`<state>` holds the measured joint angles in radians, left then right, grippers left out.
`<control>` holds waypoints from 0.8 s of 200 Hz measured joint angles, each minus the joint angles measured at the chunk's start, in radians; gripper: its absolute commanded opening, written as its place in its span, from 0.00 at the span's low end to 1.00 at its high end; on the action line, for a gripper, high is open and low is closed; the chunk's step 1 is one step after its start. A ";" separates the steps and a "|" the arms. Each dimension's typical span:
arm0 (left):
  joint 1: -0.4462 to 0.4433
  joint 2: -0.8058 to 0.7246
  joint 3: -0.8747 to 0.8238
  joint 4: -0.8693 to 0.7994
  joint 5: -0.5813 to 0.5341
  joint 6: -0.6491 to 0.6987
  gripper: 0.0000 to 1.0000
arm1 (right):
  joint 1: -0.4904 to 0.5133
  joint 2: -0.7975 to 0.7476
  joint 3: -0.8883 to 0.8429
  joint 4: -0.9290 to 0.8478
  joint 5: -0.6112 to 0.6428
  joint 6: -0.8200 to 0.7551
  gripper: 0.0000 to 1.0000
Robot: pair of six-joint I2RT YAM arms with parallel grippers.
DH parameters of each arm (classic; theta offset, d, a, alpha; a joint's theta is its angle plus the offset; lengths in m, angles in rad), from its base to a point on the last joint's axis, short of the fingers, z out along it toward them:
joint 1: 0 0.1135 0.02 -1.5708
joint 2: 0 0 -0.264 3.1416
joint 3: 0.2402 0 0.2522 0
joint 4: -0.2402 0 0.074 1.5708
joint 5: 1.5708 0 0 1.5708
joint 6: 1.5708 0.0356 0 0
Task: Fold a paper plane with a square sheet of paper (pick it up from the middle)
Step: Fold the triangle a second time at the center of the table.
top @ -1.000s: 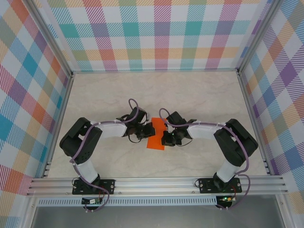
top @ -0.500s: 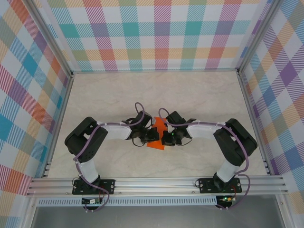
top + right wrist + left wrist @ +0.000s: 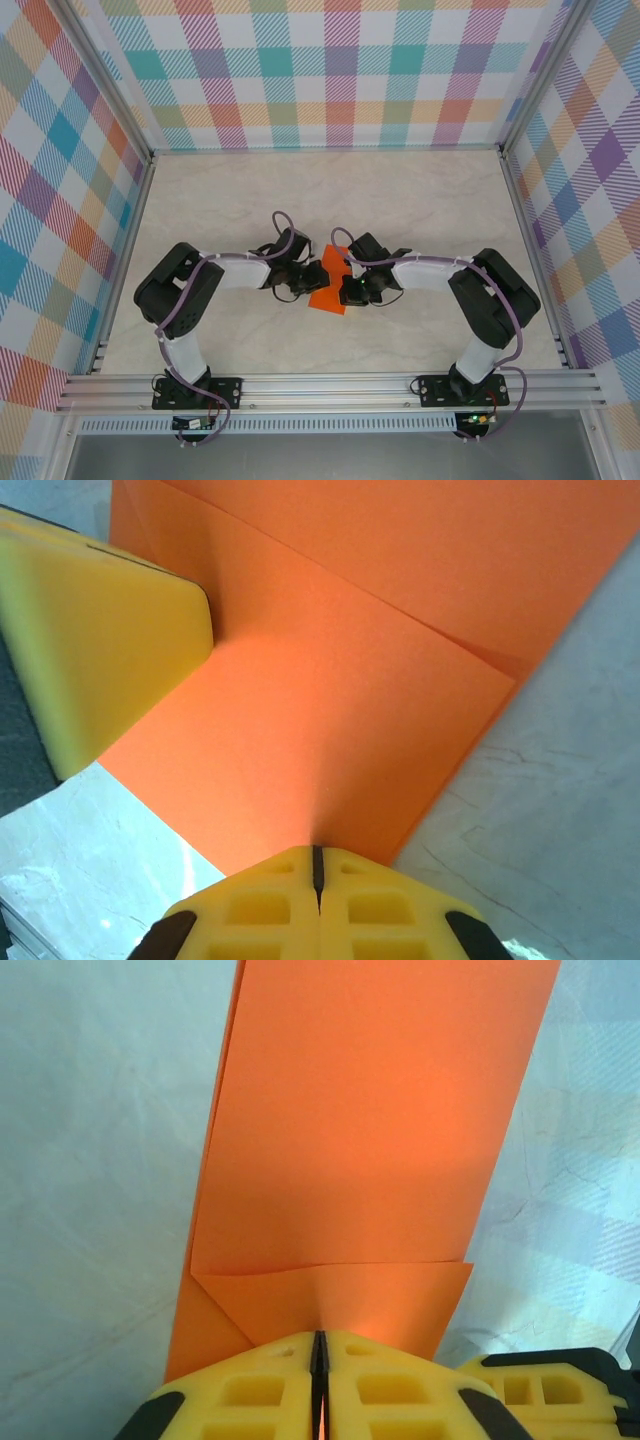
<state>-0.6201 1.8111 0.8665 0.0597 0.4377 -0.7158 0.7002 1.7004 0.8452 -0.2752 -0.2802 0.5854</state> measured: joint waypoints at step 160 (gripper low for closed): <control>0.130 -0.061 0.064 -0.134 -0.145 0.042 0.47 | -0.008 -0.053 -0.001 -0.018 0.026 0.039 0.20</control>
<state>-0.4904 1.7504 0.9306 -0.0742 0.2928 -0.6739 0.6918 1.6478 0.8444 -0.2928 -0.2539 0.6243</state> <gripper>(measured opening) 0.429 0.147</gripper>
